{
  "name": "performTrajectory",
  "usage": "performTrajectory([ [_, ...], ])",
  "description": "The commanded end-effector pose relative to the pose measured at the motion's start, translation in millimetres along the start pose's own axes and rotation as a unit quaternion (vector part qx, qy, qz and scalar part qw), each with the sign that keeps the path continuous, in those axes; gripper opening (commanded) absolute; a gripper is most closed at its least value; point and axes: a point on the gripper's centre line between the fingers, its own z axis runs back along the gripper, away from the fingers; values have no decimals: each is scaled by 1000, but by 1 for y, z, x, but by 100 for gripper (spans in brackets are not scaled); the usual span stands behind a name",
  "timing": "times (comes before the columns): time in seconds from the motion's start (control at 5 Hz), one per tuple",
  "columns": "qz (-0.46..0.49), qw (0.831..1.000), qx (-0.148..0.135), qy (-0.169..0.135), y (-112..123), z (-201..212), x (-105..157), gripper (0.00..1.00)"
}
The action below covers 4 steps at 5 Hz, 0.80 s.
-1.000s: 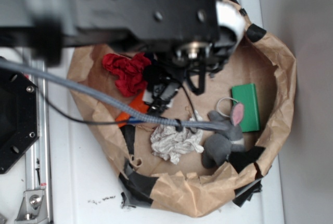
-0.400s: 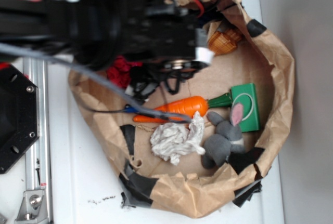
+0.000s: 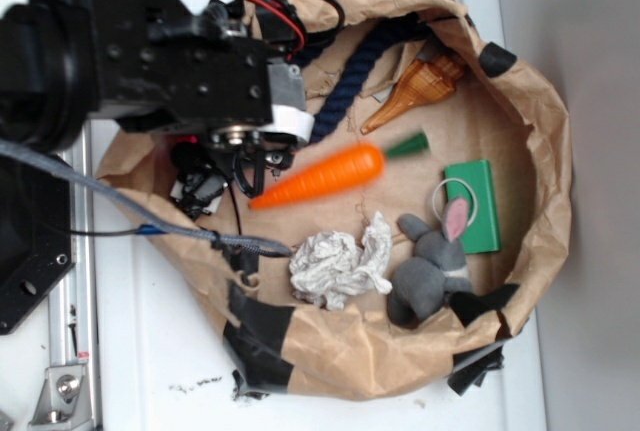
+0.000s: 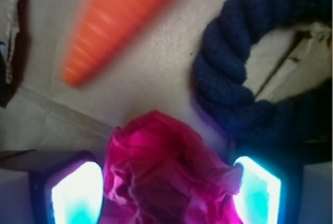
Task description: Grab the red paper.
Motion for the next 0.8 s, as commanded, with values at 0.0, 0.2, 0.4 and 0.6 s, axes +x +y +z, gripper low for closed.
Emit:
performTrajectory([
  [0.0, 44, 997, -41, -38, -12, 33, -3, 100],
  [0.2, 88, 990, -55, -96, -4, 64, 0, 100],
  [0.4, 97, 986, -66, -115, -13, 78, -16, 100],
  [0.6, 103, 989, -60, -93, -15, 62, -12, 100],
])
